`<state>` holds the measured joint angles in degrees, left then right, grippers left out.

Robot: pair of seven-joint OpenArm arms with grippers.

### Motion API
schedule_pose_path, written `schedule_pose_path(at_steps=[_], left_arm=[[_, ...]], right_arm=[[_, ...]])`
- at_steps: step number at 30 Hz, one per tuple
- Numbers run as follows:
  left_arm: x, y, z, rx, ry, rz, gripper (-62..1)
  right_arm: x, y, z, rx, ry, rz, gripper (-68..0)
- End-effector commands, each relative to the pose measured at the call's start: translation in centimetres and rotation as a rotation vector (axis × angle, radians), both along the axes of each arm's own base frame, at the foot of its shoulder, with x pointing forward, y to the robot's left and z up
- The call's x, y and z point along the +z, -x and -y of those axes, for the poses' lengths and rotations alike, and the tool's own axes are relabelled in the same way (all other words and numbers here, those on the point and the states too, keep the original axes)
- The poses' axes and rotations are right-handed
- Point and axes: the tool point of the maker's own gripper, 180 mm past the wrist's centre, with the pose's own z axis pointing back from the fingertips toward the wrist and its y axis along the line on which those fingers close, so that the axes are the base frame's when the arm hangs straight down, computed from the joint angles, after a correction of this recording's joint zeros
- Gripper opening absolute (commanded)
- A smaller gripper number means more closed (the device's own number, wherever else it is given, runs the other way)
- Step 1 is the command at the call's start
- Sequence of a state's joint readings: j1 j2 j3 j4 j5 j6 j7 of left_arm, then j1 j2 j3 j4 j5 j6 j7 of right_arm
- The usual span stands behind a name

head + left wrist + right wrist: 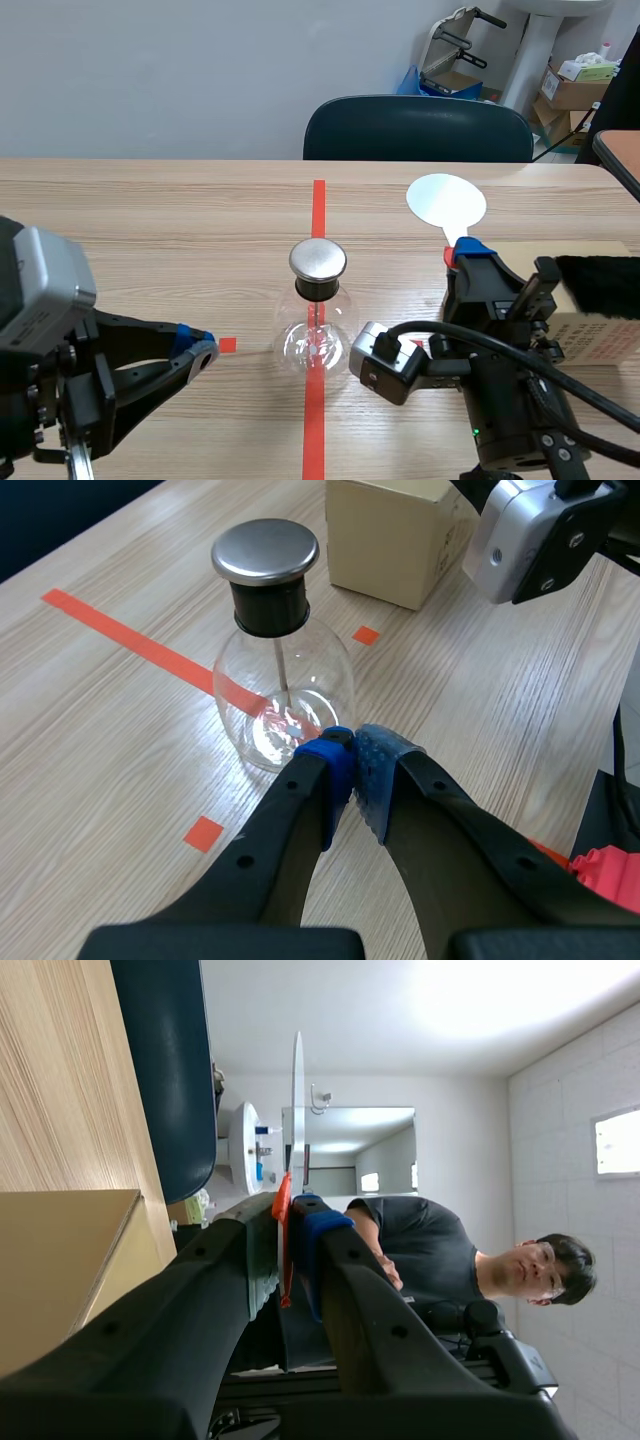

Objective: Do the electroscope experiment

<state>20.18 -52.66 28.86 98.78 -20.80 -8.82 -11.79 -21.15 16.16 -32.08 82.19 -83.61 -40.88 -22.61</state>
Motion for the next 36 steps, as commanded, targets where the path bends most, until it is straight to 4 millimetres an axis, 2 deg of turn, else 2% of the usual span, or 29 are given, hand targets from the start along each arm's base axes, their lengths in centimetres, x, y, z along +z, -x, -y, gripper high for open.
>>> schedule_pose_path(at_steps=[1,6,14,28,36], left_arm=[[0.3,-0.4,0.2,0.011,0.020,0.013,-58.7],[-1.2,-1.1,-0.1,0.023,-0.008,0.005,-58.7],[-3.6,-2.2,0.5,0.024,-0.016,-0.015,-59.3],[-7.8,-4.3,1.7,0.047,-0.062,-0.031,-59.3],[-8.9,-5.8,2.0,0.082,-0.041,-0.043,-59.3]], right_arm=[[0.4,-0.2,-0.1,-0.011,-0.008,0.006,-66.5],[-0.3,0.1,-0.2,-0.028,-0.015,-0.019,-66.5],[-1.6,0.8,-0.3,-0.030,-0.006,-0.060,-66.5],[-1.3,1.0,-0.5,-0.037,-0.033,-0.047,-66.5],[-1.3,1.0,-0.5,-0.037,-0.033,-0.046,-66.5]])
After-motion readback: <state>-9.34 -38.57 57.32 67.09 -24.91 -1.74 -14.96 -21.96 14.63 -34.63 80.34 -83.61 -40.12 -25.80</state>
